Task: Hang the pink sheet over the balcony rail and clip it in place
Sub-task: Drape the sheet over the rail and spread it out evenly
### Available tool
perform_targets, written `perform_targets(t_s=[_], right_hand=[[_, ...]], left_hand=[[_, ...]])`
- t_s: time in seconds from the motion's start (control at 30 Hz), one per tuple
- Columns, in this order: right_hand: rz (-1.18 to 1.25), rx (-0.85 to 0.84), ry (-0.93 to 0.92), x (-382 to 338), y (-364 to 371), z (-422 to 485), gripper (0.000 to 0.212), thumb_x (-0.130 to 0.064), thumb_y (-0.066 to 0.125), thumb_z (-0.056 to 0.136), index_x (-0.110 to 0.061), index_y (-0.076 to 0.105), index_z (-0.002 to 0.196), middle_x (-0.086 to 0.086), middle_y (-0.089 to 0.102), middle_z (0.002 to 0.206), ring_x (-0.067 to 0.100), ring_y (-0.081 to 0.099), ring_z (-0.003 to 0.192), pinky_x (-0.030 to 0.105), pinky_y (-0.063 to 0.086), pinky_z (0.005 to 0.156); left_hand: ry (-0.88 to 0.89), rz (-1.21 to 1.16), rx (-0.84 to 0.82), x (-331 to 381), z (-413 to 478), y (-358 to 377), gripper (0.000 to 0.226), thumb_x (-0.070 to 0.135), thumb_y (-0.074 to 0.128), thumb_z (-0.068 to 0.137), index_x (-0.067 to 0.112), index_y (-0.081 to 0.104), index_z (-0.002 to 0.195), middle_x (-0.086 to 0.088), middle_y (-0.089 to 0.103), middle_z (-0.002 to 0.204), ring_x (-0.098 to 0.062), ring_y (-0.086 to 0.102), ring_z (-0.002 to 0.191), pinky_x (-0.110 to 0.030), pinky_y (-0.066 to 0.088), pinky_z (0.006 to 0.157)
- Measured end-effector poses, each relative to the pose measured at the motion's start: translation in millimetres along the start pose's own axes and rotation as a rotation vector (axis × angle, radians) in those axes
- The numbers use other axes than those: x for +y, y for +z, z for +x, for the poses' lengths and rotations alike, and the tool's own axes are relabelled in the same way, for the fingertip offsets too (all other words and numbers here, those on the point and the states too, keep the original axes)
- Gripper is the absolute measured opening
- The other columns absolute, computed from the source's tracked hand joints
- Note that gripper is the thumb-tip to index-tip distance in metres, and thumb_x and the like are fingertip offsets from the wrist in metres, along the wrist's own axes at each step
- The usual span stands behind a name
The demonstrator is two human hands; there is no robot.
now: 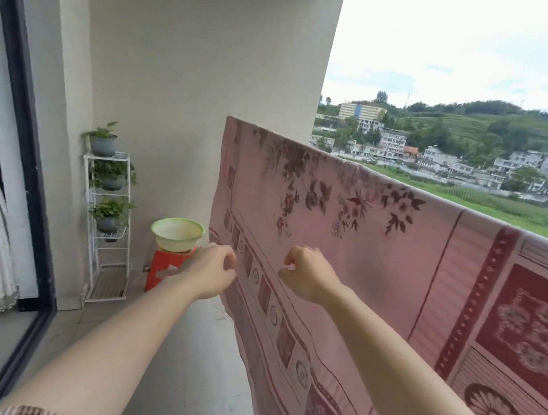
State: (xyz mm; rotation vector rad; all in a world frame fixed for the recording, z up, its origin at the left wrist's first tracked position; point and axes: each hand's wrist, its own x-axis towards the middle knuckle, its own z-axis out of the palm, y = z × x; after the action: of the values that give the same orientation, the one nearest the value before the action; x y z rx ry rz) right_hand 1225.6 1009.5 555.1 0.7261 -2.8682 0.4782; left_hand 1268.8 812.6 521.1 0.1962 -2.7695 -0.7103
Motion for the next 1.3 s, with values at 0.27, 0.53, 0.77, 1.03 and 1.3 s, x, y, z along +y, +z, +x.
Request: perform_targets(t_s=[0.27, 0.53, 0.77, 1.03, 1.3], right_hand=[[0.008, 0.047, 0.002, 6, 27, 229, 0.022, -0.023, 0.056, 0.084, -0.002, 0.062, 0.091, 0.01, 0.062, 0.095, 0.032, 0.055, 0.093, 0.035, 0.048, 0.073], [-0.072, 0.052, -0.065, -14, 56, 429, 0.033, -0.029, 0.053, 0.09, -0.008, 0.058, 0.115, 0.01, 0.057, 0.122, 0.028, 0.044, 0.118, 0.036, 0.045, 0.091], [-0.141, 0.086, -0.067, -22, 106, 613, 0.037, -0.033, 0.052, 0.092, -0.004, 0.058, 0.113, 0.011, 0.06, 0.118, 0.03, 0.049, 0.115, 0.039, 0.049, 0.088], [-0.217, 0.19, -0.032, -47, 128, 837, 0.033, -0.03, 0.053, 0.089, -0.006, 0.061, 0.11, 0.008, 0.062, 0.116, 0.027, 0.054, 0.11, 0.039, 0.049, 0.09], [-0.377, 0.263, -0.099, -60, 123, 1027, 0.023, -0.029, 0.053, 0.088, -0.011, 0.06, 0.102, 0.007, 0.058, 0.114, 0.026, 0.046, 0.116, 0.039, 0.037, 0.097]], left_hand=[[0.028, 0.022, 0.111, -62, 197, -11, 0.027, 0.023, 0.054, 0.082, 0.026, 0.063, 0.107, -0.004, 0.056, 0.114, -0.025, 0.055, 0.108, -0.032, 0.046, 0.085], [-0.047, 0.119, 0.148, -151, 379, -44, 0.034, 0.026, 0.054, 0.086, 0.024, 0.056, 0.121, -0.006, 0.051, 0.129, -0.026, 0.047, 0.121, -0.035, 0.042, 0.093], [-0.077, 0.103, 0.116, -237, 558, -44, 0.037, 0.025, 0.051, 0.088, 0.021, 0.052, 0.125, -0.006, 0.049, 0.134, -0.026, 0.045, 0.123, -0.037, 0.042, 0.096], [-0.089, -0.244, 0.078, -310, 787, -65, 0.036, 0.026, 0.056, 0.088, 0.017, 0.057, 0.123, -0.004, 0.057, 0.123, -0.022, 0.054, 0.11, -0.026, 0.04, 0.086], [-0.059, -0.447, 0.068, -364, 970, -62, 0.031, 0.025, 0.055, 0.089, 0.017, 0.06, 0.118, 0.0, 0.061, 0.114, -0.018, 0.056, 0.1, -0.025, 0.04, 0.08]])
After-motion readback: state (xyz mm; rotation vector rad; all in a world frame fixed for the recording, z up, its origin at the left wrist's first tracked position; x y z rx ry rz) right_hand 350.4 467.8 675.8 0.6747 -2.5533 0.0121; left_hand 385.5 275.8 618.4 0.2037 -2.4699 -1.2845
